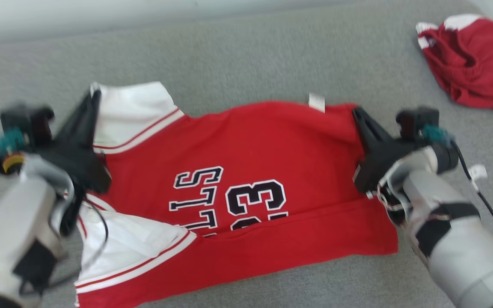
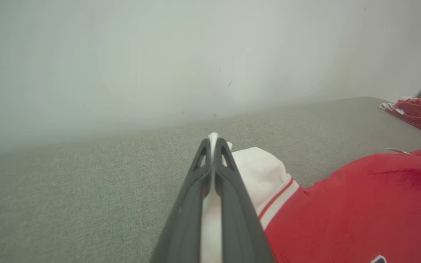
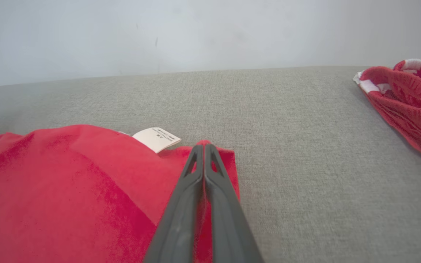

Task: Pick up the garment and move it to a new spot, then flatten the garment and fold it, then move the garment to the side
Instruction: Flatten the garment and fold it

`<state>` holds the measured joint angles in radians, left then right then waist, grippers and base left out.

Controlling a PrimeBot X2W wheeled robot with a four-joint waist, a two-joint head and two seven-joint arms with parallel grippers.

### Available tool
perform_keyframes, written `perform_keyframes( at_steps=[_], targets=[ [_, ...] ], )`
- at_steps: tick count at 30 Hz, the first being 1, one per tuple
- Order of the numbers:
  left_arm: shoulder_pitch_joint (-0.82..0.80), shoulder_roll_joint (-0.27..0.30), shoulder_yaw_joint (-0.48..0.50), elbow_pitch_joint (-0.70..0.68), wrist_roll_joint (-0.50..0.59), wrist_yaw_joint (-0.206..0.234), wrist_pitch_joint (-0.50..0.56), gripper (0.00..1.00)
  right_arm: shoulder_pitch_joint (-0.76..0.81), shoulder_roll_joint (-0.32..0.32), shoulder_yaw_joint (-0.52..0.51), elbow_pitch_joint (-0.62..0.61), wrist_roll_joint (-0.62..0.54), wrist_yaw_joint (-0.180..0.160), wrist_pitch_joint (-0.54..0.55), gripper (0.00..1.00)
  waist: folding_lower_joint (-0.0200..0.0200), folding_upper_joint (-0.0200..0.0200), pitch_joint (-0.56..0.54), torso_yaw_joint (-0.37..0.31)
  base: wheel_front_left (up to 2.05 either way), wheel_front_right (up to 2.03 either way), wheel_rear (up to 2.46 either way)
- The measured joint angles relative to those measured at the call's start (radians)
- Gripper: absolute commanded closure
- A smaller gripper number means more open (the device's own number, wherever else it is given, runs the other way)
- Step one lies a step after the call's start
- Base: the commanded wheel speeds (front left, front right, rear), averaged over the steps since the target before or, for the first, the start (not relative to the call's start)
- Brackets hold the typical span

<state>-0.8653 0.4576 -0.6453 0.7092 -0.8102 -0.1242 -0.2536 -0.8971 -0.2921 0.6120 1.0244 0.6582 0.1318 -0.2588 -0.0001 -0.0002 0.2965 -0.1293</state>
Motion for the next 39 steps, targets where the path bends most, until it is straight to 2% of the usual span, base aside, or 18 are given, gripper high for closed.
perform_keyframes(
  at_steps=[3, 9, 10, 16, 20, 26, 29, 30, 31, 34, 39],
  targets=[
    [0.114, 0.006, 0.025, -0.096, -0.012, 0.019, -0.006, 1.00, 0.074, -0.026, -0.005, -0.056, 0.015, 0.000, -0.002, 1.00, 0.0000, 0.0000, -0.038, 0.012, 0.00, 0.00, 0.00],
    [0.360, 0.016, 0.086, -0.318, -0.021, 0.101, -0.009, 1.00, 0.211, -0.064, -0.079, -0.170, 0.026, 0.000, -0.003, 1.00, -0.0001, 0.0000, -0.108, 0.037, 0.00, 0.00, 0.00],
    [0.360, 0.016, 0.086, -0.318, -0.021, 0.101, -0.009, 1.00, 0.211, -0.064, -0.079, -0.170, 0.026, 0.000, -0.003, 1.00, -0.0001, 0.0000, -0.108, 0.037, 0.00, 0.00, 0.00],
    [0.581, 0.003, 0.126, -0.479, -0.005, 0.151, -0.009, 1.00, 0.377, -0.102, -0.210, -0.288, 0.028, 0.000, -0.003, 1.00, -0.0002, -0.0001, -0.158, 0.076, 0.00, 0.00, 0.00],
    [0.674, -0.017, 0.129, -0.508, 0.013, 0.177, -0.009, 1.00, 0.480, -0.106, -0.273, -0.344, 0.027, 0.000, -0.003, 1.00, -0.0002, -0.0001, -0.183, 0.104, 0.00, 0.00, 0.00],
    [0.735, -0.071, 0.123, -0.471, 0.037, 0.172, -0.009, 1.00, 0.566, -0.101, -0.288, -0.345, 0.021, 0.000, -0.003, 1.00, -0.0001, 0.0000, -0.211, 0.129, 0.00, 0.00, 0.00],
    [0.738, -0.093, 0.132, -0.439, 0.082, 0.162, -0.009, 1.00, 0.580, -0.096, -0.298, -0.345, 0.017, 0.000, -0.003, 1.00, 0.0000, 0.0001, -0.218, 0.134, 0.00, 0.00, 0.00],
    [0.738, -0.096, 0.138, -0.433, 0.110, 0.170, -0.009, 0.39, 0.584, -0.093, -0.301, -0.344, 0.015, 0.000, -0.003, 0.60, 0.0000, 0.0001, -0.219, 0.135, 0.00, 0.00, 0.00],
    [0.738, -0.100, 0.147, -0.429, 0.147, 0.177, -0.009, 0.00, 0.588, -0.092, -0.305, -0.344, 0.012, 0.000, -0.003, 0.00, 0.0001, 0.0000, -0.221, 0.135, 0.00, 0.00, 0.00],
    [0.744, -0.137, 0.208, -0.434, 0.184, 0.179, -0.009, 0.00, 0.595, -0.084, -0.327, -0.358, 0.007, 0.000, -0.003, 0.00, 0.0001, 0.0001, -0.229, 0.135, 0.00, 0.00, 0.00],
    [0.783, -0.167, 0.337, -0.484, 0.286, 0.188, -0.009, 0.00, 0.617, -0.084, -0.357, -0.387, -0.012, 0.000, -0.003, 0.00, 0.0001, 0.0001, -0.244, 0.141, 0.00, 0.00, 0.00]
  ],
)
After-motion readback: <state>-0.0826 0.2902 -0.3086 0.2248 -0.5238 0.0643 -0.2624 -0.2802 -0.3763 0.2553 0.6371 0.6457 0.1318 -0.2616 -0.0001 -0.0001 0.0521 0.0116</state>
